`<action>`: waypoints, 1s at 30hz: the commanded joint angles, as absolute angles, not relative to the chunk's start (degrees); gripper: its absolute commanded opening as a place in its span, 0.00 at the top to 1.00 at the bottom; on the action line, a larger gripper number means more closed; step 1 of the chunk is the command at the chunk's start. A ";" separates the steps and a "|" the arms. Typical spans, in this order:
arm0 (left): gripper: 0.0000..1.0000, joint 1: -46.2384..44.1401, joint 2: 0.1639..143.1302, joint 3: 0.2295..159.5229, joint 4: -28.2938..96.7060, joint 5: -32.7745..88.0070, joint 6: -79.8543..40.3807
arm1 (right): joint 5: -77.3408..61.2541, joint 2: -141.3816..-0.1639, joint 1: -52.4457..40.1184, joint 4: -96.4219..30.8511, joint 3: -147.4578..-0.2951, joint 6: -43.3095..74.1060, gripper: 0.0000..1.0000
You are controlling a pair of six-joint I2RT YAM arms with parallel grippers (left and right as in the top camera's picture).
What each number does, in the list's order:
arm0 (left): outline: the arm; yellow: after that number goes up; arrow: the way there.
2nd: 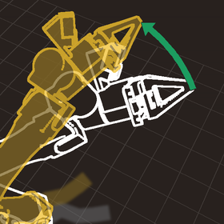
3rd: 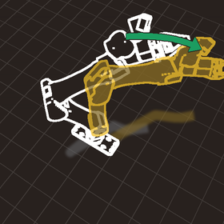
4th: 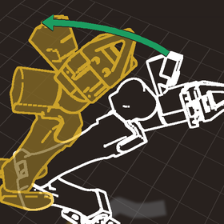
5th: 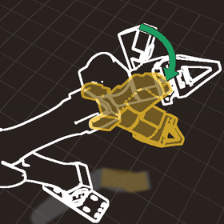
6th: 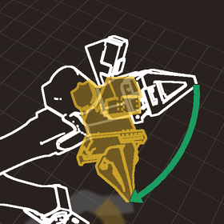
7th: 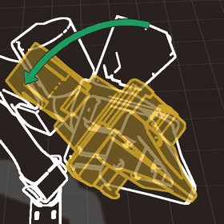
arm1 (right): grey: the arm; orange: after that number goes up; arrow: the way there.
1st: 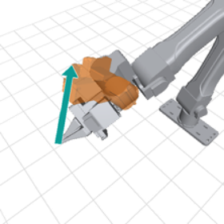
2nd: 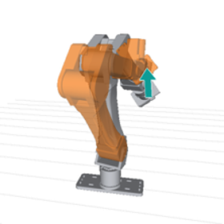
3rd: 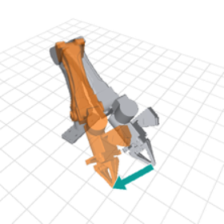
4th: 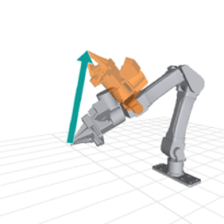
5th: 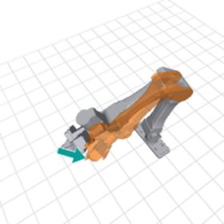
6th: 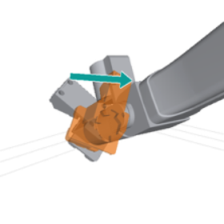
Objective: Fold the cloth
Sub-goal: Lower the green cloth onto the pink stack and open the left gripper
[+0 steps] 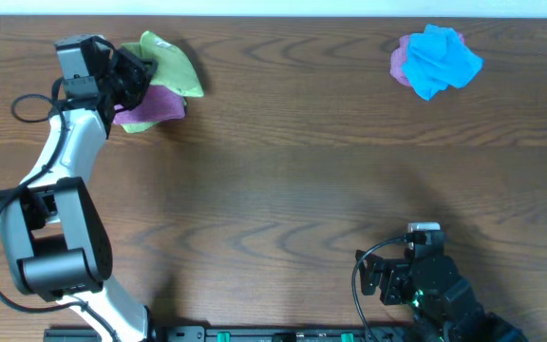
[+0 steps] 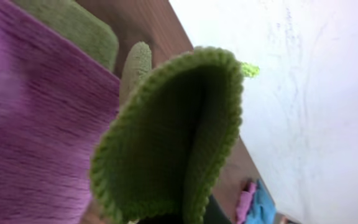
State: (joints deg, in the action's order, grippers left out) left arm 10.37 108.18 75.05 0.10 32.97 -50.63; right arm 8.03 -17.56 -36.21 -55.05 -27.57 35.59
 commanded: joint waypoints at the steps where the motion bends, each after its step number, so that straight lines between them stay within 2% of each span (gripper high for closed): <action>1: 0.94 11.70 108.33 76.38 0.97 31.16 -47.51 | 9.02 -17.19 -36.01 -55.07 -27.29 36.38 0.01; 13: 0.94 14.50 108.33 76.34 5.17 26.00 -42.74 | 9.02 -17.19 -36.01 -55.05 -27.29 36.38 0.01; 18: 0.86 14.63 108.33 76.34 6.70 23.07 -41.69 | 9.02 -17.19 -36.01 -55.00 -27.29 36.40 0.01; 24: 0.82 14.66 108.33 76.34 9.50 18.72 -41.63 | 8.99 -17.19 -36.01 -55.00 -27.29 36.40 0.01; 28: 0.67 14.68 108.33 76.34 10.79 16.75 -40.66 | 9.02 -17.19 -36.01 -55.00 -27.29 36.40 0.01; 30: 0.53 14.72 108.33 76.34 11.25 16.05 -40.62 | 9.02 -17.19 -36.01 -55.02 -27.29 36.38 0.01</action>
